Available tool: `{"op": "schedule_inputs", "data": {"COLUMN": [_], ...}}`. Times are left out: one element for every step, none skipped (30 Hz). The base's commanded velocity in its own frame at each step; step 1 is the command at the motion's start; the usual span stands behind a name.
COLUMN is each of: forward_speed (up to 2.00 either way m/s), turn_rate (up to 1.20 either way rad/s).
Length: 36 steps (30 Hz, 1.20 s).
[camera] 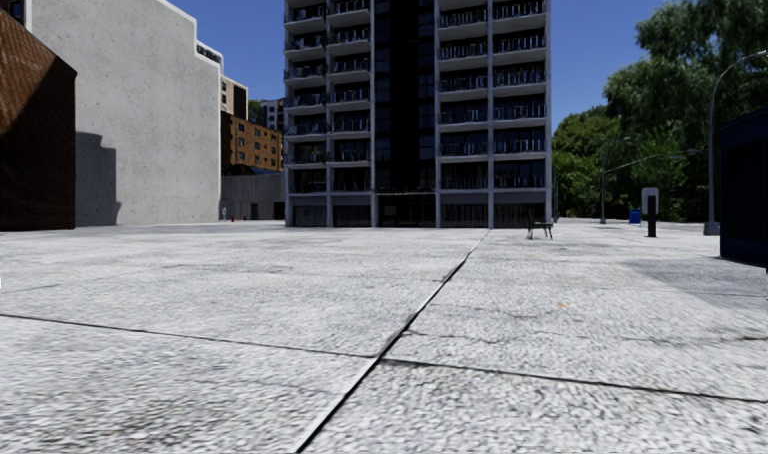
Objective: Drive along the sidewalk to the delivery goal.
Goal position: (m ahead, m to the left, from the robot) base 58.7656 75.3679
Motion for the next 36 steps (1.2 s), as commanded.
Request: {"op": "schedule_inputs", "data": {"forward_speed": [1.6,1.6,1.6,1.61,1.81,1.81,2.0,2.0,2.0,2.0,2.0,2.0,2.0,2.0,2.0,2.0,2.0,2.0,2.0,2.0,2.0,2.0,2.0,2.0,2.0,2.0,2.0,2.0,2.0,2.0,2.0,2.0,2.0,2.0,2.0,2.0], "turn_rate": [0.56,0.56,0.55,0.45,0.39,0.39,0.39,0.4,0.4,0.4,0.4,0.4,0.4,0.4,0.4,0.4,0.4,0.4,0.4,0.4,0.4,0.4,0.4,0.4,0.4,0.4,0.4,0.4,0.4,0.4,0.4,0.4,0.4,0.4,0.4,0.4]}}
